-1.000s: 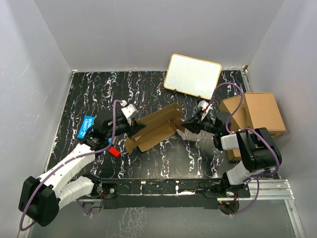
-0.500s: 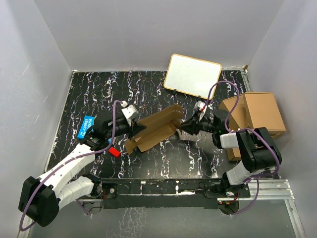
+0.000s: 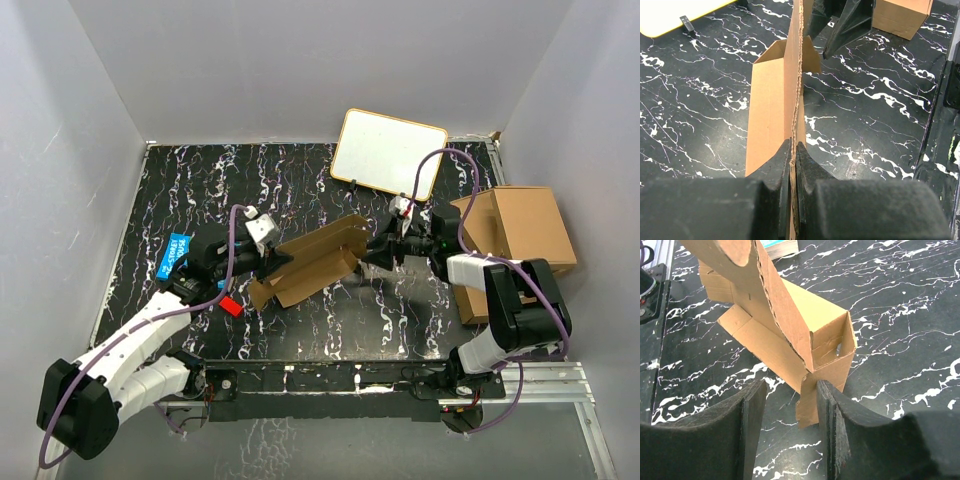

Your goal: Fold the paper box

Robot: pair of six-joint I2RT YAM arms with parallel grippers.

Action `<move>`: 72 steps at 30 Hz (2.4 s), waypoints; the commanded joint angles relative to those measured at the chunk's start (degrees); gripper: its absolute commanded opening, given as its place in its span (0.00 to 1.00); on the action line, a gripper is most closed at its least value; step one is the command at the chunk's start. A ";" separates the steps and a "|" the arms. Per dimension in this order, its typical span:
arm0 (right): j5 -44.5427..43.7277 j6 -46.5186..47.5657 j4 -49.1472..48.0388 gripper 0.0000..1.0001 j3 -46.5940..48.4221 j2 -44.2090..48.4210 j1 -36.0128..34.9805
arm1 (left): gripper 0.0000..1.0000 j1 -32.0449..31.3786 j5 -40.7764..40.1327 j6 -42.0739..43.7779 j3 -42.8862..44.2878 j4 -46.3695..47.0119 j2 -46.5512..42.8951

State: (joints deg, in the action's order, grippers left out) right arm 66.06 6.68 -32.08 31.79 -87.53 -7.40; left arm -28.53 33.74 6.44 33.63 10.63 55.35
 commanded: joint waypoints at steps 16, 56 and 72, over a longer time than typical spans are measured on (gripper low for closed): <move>2.86 26.84 33.19 0.56 18.38 2.65 7.16 | 0.00 0.59 1.84 0.71 -0.32 -0.50 -2.79; 12.03 53.30 54.12 0.55 29.29 -15.55 -1.24 | 0.00 0.95 5.19 -1.53 -0.90 1.73 -2.73; -0.47 4.63 -7.15 0.55 6.45 -7.61 -3.95 | 0.00 0.94 5.67 -3.39 -2.16 3.60 -2.77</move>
State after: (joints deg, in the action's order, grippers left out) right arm 67.77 22.02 -20.47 40.97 -96.84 -10.24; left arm -27.86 37.54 3.75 31.92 12.75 53.78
